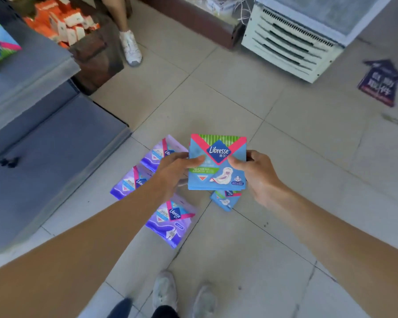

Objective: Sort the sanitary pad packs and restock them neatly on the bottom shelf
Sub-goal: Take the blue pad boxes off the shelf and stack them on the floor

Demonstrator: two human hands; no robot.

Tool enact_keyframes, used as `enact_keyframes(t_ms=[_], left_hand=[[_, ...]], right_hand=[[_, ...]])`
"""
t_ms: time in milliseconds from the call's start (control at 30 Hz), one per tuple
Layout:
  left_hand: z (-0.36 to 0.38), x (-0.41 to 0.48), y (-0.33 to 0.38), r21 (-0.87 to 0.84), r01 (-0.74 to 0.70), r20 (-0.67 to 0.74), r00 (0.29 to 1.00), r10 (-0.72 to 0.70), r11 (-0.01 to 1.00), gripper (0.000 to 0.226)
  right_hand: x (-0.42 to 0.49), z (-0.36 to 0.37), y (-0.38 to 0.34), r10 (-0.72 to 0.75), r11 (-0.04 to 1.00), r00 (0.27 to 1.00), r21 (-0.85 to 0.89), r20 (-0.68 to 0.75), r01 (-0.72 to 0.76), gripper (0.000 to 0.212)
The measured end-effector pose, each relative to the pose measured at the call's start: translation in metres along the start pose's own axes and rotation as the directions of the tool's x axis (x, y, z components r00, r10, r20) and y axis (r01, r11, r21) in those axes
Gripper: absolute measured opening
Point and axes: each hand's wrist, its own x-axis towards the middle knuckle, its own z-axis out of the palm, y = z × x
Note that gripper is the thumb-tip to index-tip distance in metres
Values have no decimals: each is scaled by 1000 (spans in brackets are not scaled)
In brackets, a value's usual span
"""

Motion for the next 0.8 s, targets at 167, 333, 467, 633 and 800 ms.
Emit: enact_keyframes(t_ms=[167, 333, 467, 633, 800], left_hand=[[38, 6, -54, 97, 51, 92, 994, -60, 994, 29], [69, 0, -124, 202, 141, 84, 983, -161, 969, 52], [85, 0, -181, 184, 209, 23, 976, -217, 960, 41], [93, 12, -229, 266, 223, 5, 972, -233, 938, 29], [83, 50, -278, 330, 269, -62, 963, -263, 905, 28]], right_hand=[[-17, -47, 56, 56, 996, 997, 67, -60, -52, 8], [-31, -84, 130, 147, 982, 987, 133, -70, -137, 10], [-39, -103, 189, 219, 963, 971, 184, -96, -199, 13], [-35, -110, 251, 301, 930, 947, 252, -108, -267, 27], [-4, -95, 314, 342, 913, 933, 277, -116, -300, 35]])
